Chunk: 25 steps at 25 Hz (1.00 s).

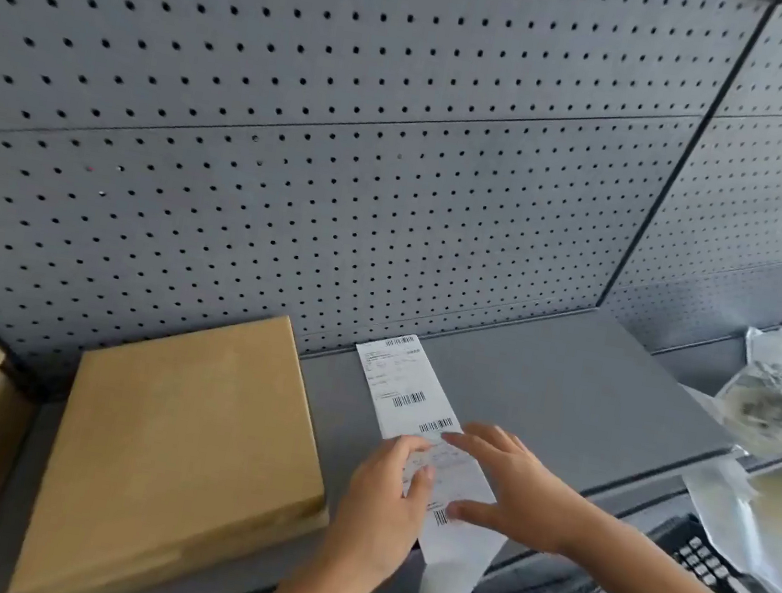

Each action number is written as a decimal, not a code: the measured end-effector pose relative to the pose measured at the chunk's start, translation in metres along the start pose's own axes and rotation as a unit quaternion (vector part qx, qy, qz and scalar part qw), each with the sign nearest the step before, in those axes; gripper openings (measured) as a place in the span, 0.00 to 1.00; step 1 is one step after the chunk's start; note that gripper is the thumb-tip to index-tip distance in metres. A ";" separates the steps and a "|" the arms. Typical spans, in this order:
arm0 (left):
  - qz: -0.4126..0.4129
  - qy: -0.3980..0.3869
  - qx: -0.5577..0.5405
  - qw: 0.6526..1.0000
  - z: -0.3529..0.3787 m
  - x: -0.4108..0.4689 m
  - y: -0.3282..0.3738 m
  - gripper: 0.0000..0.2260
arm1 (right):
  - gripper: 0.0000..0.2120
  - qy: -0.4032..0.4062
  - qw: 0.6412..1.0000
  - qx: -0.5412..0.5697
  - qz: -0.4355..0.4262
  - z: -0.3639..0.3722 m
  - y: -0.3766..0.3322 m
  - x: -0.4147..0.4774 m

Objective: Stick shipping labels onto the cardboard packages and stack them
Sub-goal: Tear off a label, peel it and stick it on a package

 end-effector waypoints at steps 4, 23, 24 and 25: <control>-0.021 -0.019 0.029 0.999 0.013 0.016 -0.014 0.15 | 0.51 -0.079 0.990 -0.119 -0.013 0.024 0.002 0.010; -0.174 0.044 -0.353 0.918 -0.005 0.025 -0.014 0.14 | 0.37 0.132 0.990 -0.003 -0.057 -0.025 -0.010 0.004; -0.179 0.041 -0.368 0.911 -0.006 0.027 -0.010 0.14 | 0.37 0.143 0.988 0.000 -0.065 -0.027 -0.011 0.004; -0.183 0.042 -0.378 0.907 -0.007 0.028 -0.007 0.13 | 0.37 0.153 0.986 0.001 -0.069 -0.029 -0.013 0.004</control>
Point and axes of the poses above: each hand's wrist, its own x-axis towards the middle knuckle, its own z-axis out of the palm, y = z × x, the point moved 9 cm from there along x, towards the middle knuckle, and after that the axes turned 2 degrees about -z, right-handed, at the moved point
